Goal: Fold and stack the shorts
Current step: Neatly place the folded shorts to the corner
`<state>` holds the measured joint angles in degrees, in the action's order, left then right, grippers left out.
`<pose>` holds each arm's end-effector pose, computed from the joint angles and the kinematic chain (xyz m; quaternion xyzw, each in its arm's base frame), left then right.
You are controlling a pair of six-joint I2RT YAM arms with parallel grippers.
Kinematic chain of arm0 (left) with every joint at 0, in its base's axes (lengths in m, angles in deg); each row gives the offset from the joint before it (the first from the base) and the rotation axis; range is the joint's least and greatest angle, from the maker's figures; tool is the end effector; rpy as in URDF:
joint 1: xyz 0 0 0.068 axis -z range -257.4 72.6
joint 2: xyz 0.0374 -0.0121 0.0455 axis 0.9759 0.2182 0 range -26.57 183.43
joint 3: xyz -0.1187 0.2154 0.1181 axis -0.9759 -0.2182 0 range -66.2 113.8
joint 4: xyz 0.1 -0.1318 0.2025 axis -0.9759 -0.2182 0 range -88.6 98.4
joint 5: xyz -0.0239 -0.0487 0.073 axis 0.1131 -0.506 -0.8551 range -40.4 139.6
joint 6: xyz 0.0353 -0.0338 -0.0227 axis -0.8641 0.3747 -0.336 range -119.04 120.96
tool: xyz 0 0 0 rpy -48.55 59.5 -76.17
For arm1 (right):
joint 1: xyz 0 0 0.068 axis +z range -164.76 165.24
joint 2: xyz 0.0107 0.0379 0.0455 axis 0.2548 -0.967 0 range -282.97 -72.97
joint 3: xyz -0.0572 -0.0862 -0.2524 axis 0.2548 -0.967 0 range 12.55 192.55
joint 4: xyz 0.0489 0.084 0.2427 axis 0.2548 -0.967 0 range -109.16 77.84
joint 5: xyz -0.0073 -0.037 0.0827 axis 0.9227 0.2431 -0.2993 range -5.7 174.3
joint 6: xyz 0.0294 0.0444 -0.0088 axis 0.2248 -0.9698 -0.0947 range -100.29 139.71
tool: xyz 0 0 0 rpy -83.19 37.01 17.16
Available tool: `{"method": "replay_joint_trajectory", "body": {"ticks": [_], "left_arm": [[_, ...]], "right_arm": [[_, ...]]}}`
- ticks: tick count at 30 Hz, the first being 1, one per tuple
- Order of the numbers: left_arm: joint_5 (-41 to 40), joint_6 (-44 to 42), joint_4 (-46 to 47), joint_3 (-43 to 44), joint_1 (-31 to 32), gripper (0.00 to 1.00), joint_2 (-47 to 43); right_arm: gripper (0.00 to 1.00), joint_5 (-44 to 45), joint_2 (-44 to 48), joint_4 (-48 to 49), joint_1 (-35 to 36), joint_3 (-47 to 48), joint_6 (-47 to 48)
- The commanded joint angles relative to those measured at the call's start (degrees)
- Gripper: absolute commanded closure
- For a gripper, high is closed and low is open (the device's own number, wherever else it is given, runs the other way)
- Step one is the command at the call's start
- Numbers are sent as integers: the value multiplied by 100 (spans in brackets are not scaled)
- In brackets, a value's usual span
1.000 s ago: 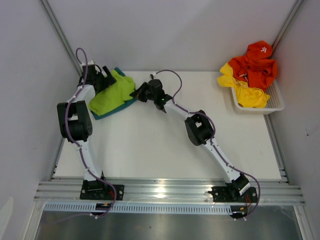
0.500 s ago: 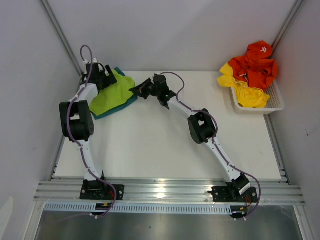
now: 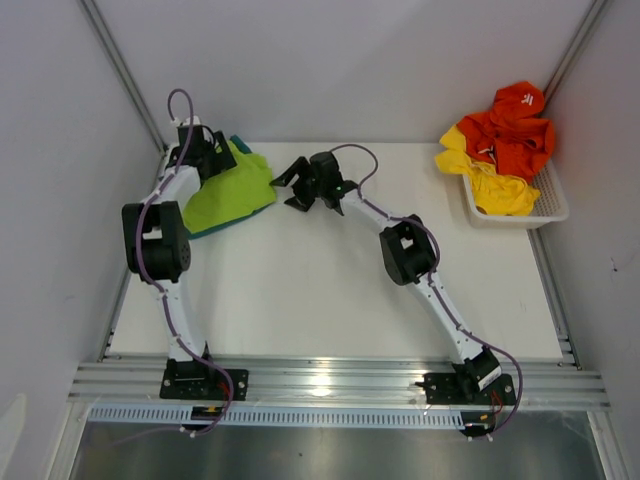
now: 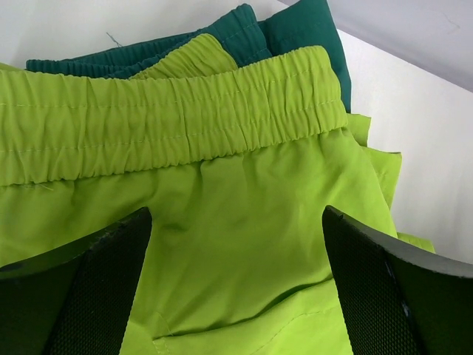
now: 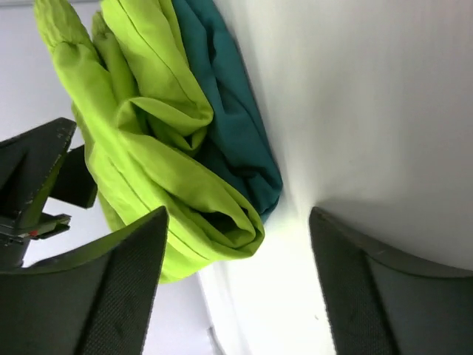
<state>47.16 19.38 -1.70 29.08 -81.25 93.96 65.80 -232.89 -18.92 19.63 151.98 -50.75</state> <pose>0.4894 0.0344 0.2272 -0.1811 0.8696 -0.0394 0.4576 0.5004 0.3563 0.1253 0.1812 0.8272 0.4910 0.2046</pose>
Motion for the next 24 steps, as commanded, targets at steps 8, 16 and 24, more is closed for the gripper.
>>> {"method": "replay_joint_trajectory", "body": {"ticks": [8,16,24], "left_arm": [[381,555,1018,-773,96,1,-1443],[1219,2340,4023,-2584,113,3,-1718],[1412,4073,5282,-2805,87,5,-41]], "right_arm": [[0,419,1444,236,-450,-625,1508],[1,14,3123,1748,-794,-2973,1684],[1,-224,4249,2100,-1066,-4240,1667]]}}
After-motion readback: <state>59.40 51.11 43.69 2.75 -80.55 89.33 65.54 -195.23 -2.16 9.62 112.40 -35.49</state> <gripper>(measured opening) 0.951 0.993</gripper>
